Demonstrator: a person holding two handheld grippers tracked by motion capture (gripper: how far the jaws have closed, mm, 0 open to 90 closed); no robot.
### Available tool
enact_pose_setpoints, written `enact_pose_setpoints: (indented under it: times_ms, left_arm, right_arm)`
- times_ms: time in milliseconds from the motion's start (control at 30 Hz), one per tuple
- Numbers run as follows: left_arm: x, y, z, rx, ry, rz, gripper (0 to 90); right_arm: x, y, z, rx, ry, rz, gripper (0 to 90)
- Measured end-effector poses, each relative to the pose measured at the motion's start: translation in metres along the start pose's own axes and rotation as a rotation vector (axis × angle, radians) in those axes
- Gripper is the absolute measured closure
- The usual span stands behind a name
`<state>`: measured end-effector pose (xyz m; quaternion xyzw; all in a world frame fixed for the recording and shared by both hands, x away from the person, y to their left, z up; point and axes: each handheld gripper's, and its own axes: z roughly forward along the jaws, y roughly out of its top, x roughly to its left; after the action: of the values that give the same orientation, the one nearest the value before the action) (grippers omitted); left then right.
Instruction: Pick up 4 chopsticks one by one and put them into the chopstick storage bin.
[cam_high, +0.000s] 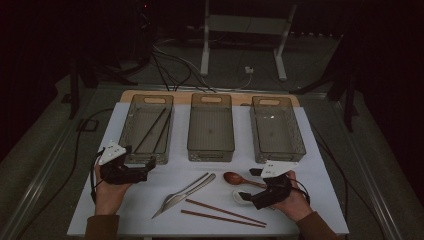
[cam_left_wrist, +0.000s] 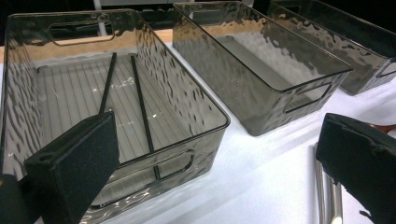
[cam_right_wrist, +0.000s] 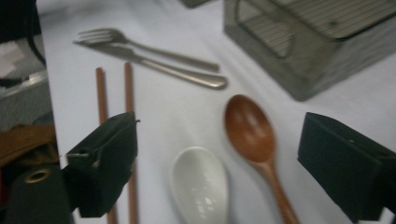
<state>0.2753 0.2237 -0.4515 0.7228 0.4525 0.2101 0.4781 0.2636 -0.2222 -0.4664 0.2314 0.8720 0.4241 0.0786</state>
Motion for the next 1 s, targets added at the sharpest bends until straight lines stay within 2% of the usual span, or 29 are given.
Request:
enact_pose_setpoints:
  times_ms: [267,467,567,700,800,1000]
  left_arm:
    - [-0.003,0.002,-0.001,-0.004,-0.003,0.010,0.7]
    - [-0.004,0.003,-0.001,-0.006,-0.004,0.012,0.7]
    - [-0.004,0.003,0.000,-0.007,-0.004,0.011,0.7]
    - [-0.004,0.002,0.000,-0.005,-0.004,0.009,0.7]
    - [-0.004,0.002,0.000,-0.005,-0.004,0.008,0.7]
    - [-0.004,0.002,0.001,-0.001,-0.003,0.008,0.7]
  right_arm:
    - [0.024,-0.001,0.020,0.067,0.067,-0.047,22.2]
    - [0.038,-0.004,0.031,0.117,0.094,-0.119,30.7]
    - [0.044,-0.005,0.034,0.127,0.110,-0.128,37.1]
    - [0.051,-0.008,0.042,0.164,0.135,-0.174,52.0]
    - [0.055,-0.010,0.047,0.188,0.155,-0.196,59.9]
    - [0.061,-0.015,0.053,0.226,0.185,-0.208,70.5]
